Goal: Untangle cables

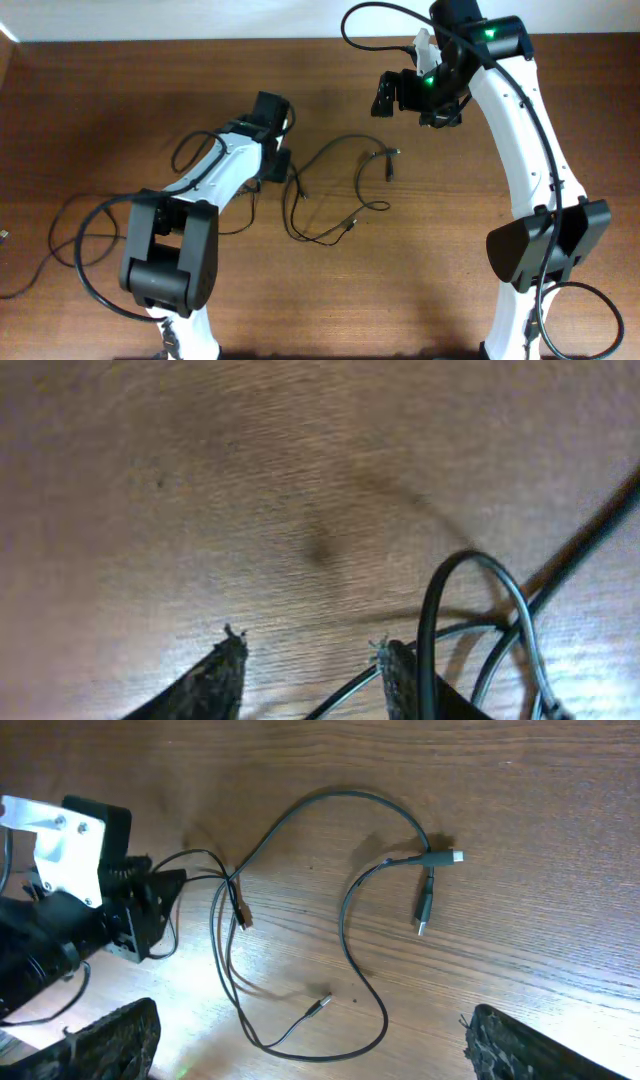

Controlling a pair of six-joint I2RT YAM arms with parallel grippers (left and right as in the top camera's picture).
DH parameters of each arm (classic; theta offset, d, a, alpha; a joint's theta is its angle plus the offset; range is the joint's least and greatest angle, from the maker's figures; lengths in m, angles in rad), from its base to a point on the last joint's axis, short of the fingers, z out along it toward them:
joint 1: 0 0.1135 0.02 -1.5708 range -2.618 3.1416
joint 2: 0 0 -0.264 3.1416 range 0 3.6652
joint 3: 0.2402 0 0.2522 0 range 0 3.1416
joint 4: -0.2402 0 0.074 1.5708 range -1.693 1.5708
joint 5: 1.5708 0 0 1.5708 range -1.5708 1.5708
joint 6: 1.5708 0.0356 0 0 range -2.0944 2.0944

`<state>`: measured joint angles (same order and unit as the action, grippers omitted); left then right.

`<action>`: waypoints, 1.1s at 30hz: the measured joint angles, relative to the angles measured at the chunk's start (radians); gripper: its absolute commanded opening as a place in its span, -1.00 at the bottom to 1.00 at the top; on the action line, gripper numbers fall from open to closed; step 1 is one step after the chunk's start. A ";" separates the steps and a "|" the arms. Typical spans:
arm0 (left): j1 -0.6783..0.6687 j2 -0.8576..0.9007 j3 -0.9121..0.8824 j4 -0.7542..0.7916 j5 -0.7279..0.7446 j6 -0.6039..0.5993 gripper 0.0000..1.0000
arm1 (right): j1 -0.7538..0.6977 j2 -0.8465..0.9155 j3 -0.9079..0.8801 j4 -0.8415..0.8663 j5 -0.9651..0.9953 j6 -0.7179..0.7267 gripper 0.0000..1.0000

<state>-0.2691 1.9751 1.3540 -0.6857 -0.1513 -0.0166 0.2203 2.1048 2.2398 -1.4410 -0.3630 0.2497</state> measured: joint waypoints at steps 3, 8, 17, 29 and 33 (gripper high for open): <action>0.011 0.014 0.000 0.001 0.041 0.118 -0.18 | 0.000 0.000 0.000 0.000 0.000 -0.003 0.97; 0.010 0.066 0.011 0.009 0.073 0.193 -0.33 | 0.000 0.000 0.000 -0.003 0.000 -0.004 0.97; 0.010 0.070 0.012 0.018 0.061 0.209 -1.00 | 0.000 0.000 0.000 -0.003 0.000 -0.011 0.97; 0.014 0.074 0.619 -0.390 0.035 0.060 -1.00 | 0.000 0.000 0.000 -0.003 0.000 -0.014 0.97; 0.013 -0.006 0.896 -0.496 0.070 0.042 -1.00 | 0.000 0.000 0.000 -0.003 0.001 -0.020 0.97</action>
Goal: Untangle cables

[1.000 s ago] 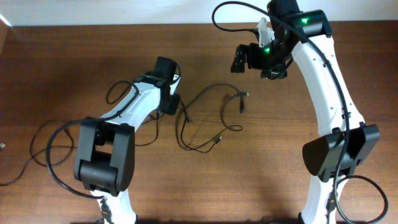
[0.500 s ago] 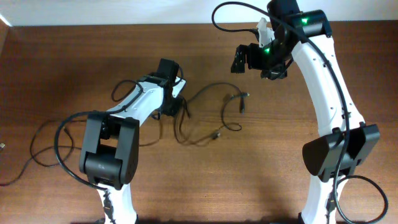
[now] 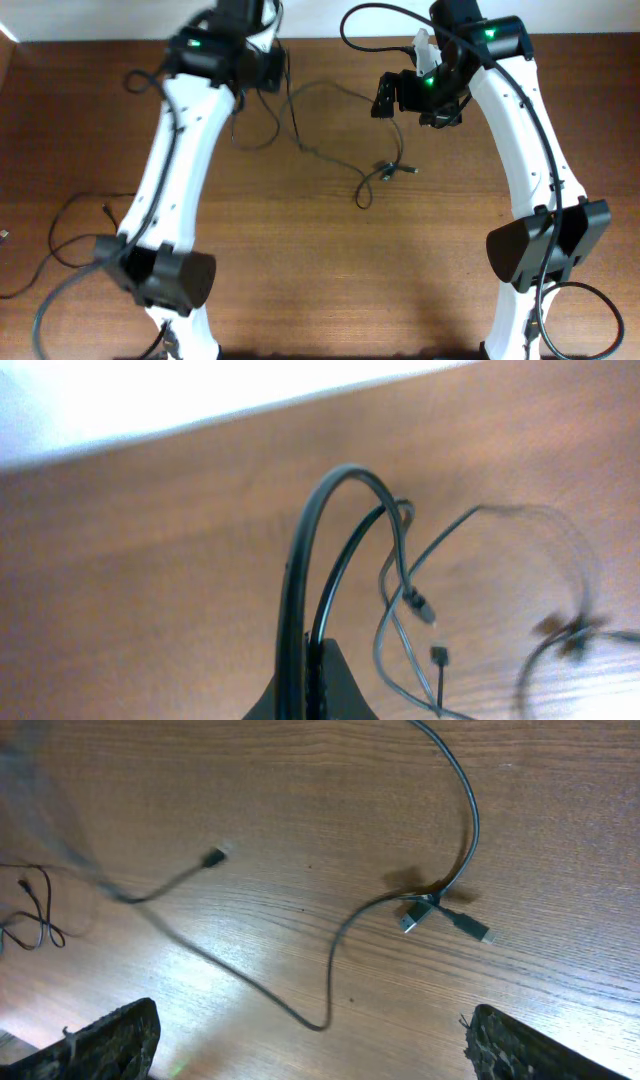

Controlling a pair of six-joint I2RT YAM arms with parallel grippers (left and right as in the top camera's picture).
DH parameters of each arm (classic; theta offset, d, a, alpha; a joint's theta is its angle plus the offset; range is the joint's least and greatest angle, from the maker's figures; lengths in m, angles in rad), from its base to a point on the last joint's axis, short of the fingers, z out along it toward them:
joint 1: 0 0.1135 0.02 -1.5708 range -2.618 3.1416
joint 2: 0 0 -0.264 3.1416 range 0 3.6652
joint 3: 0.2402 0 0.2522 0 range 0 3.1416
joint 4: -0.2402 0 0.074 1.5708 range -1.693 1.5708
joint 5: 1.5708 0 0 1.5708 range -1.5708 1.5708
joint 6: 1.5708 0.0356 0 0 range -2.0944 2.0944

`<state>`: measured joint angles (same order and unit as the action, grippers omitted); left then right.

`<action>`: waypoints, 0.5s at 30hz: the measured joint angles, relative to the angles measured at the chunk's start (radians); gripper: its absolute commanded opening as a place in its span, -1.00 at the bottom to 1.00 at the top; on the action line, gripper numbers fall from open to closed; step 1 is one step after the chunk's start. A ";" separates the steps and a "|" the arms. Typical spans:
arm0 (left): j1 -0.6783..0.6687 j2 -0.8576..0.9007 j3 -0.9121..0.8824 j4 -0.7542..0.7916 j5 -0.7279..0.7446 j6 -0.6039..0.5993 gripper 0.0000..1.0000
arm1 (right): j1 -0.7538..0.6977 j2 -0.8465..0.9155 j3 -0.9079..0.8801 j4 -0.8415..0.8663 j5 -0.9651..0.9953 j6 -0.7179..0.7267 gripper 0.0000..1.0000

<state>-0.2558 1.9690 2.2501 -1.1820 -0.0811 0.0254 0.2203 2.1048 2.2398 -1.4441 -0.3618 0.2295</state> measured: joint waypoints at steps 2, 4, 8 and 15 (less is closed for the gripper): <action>0.000 -0.042 0.082 -0.037 0.026 -0.002 -1.00 | 0.000 0.000 0.000 0.000 0.006 -0.001 0.97; 0.000 -0.076 0.140 -0.061 0.053 -0.005 -1.00 | 0.000 0.000 0.000 0.000 0.008 -0.002 0.97; 0.000 -0.113 0.164 -0.063 0.071 -0.008 -1.00 | 0.000 0.000 0.000 0.000 0.014 -0.002 0.97; 0.000 -0.215 0.164 -0.049 -0.118 -0.027 -1.00 | 0.000 0.000 0.000 0.000 0.023 -0.004 0.97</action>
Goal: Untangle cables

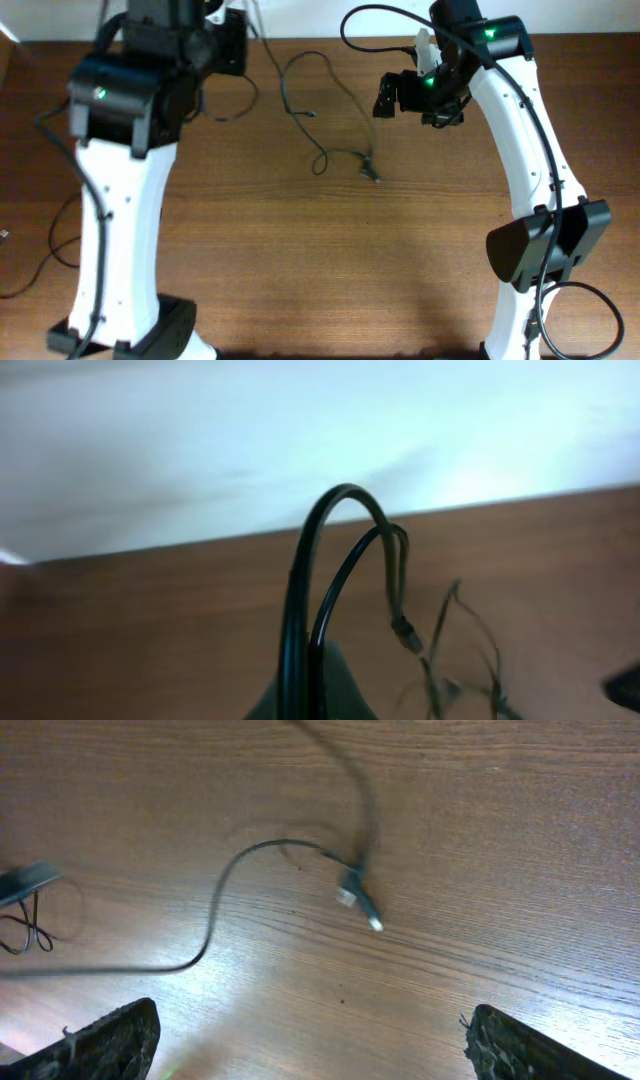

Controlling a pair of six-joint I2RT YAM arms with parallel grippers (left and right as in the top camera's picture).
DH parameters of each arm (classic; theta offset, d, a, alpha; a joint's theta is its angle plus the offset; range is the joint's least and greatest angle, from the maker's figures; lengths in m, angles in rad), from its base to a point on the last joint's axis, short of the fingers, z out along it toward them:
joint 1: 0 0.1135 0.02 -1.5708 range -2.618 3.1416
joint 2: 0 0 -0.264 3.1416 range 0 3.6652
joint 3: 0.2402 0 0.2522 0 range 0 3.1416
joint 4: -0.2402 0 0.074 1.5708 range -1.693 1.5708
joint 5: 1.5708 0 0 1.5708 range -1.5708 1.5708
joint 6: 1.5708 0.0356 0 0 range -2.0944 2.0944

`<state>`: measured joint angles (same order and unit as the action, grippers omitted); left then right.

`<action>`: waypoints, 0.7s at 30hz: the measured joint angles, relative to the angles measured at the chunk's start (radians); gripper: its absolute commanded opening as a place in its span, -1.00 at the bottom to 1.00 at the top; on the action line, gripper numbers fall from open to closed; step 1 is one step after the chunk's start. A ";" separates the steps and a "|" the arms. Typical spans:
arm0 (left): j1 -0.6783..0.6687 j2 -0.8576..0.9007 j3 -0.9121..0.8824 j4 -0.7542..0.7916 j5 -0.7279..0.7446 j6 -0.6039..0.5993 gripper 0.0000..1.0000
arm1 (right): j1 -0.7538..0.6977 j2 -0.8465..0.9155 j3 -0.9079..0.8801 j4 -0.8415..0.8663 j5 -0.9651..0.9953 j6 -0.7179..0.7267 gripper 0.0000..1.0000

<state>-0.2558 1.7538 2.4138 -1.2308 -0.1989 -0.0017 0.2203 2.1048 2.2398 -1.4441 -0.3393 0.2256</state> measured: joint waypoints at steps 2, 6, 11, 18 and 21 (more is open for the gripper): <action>0.000 -0.027 0.004 -0.017 -0.109 -0.011 -1.00 | 0.000 0.000 0.000 0.000 0.000 -0.001 0.97; -0.007 -0.029 0.008 -0.102 -0.222 -0.064 -1.00 | 0.000 0.000 0.000 0.000 -0.010 0.000 0.98; -0.018 -0.019 0.008 -0.077 -0.103 -0.089 -1.00 | 0.004 0.000 0.000 0.000 -0.200 -0.109 0.98; -0.012 -0.019 0.008 -0.044 -0.070 -0.094 -1.00 | 0.067 0.000 -0.047 0.043 -0.402 -0.267 0.95; -0.002 -0.019 0.008 -0.044 -0.066 -0.095 -1.00 | 0.100 0.000 -0.141 0.177 -0.520 -0.357 0.80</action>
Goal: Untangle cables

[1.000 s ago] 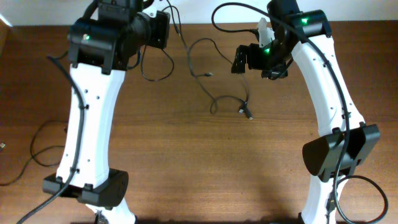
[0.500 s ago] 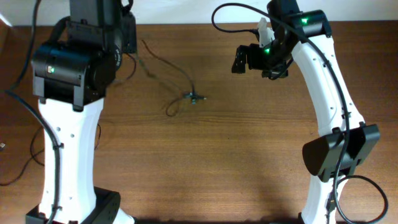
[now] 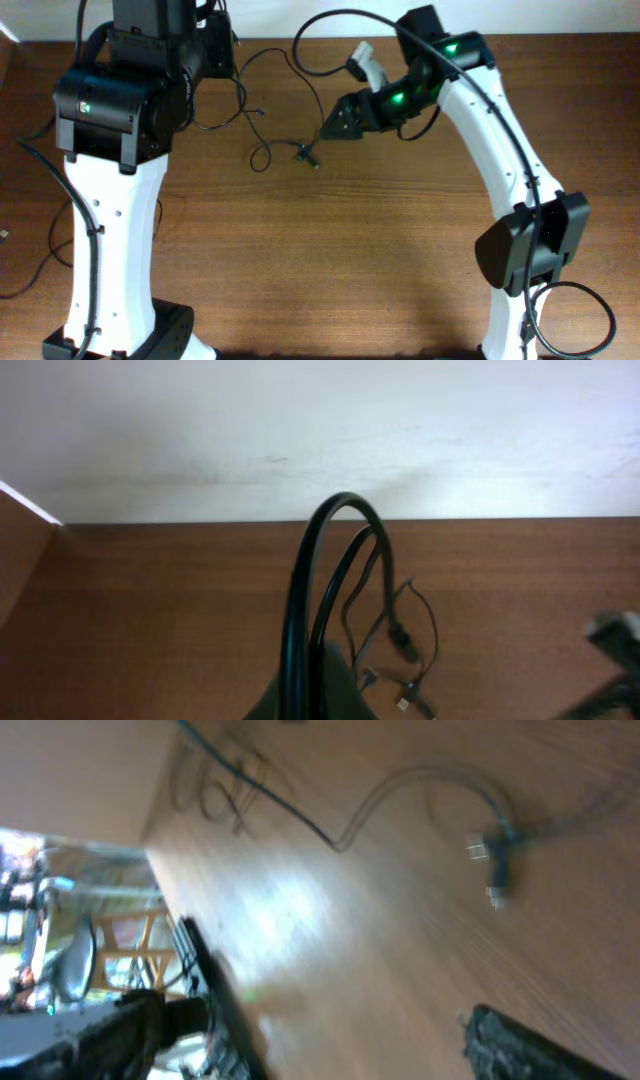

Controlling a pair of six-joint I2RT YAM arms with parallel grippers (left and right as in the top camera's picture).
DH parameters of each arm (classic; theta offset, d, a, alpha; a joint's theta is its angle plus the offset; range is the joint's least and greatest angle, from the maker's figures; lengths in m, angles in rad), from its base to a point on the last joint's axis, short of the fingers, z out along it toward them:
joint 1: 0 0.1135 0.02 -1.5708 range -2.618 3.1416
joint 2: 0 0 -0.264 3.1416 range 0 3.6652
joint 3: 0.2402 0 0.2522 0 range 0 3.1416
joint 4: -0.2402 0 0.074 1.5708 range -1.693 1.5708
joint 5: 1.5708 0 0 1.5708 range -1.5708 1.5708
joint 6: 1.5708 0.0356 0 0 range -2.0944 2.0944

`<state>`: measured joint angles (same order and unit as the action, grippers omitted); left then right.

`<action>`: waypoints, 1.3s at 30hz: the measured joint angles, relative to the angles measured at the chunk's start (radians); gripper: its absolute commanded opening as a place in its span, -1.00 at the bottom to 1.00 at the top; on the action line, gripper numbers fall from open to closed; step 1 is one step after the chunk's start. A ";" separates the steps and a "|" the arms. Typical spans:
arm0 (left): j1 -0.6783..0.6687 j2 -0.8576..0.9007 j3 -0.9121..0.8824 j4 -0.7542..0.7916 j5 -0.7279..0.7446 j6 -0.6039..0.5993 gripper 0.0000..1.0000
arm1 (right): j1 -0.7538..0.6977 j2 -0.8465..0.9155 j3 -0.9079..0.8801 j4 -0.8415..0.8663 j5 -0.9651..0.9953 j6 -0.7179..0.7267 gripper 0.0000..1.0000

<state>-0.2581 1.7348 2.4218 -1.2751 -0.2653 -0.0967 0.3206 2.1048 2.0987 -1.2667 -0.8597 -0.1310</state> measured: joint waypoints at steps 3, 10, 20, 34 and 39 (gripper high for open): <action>0.003 0.001 0.000 0.000 0.007 -0.006 -1.00 | 0.074 0.002 -0.113 0.225 -0.061 -0.044 0.73; 0.003 0.003 0.000 0.000 0.008 -0.006 -1.00 | 0.217 0.003 -0.235 0.642 -0.023 0.036 0.66; 0.003 0.003 0.000 0.001 0.008 -0.006 -1.00 | 0.248 0.012 -0.245 0.821 0.116 0.180 0.43; 0.003 0.005 0.000 0.000 0.008 -0.006 -1.00 | 0.312 0.055 -0.246 0.889 0.212 0.216 -0.92; 0.003 0.005 0.000 0.000 -0.028 -0.006 -1.00 | 0.221 0.055 -0.246 0.750 0.186 0.297 -0.92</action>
<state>-0.2554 1.7393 2.4218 -1.2751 -0.2935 -0.1032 0.5415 2.1597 1.8526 -0.5171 -0.6739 0.1658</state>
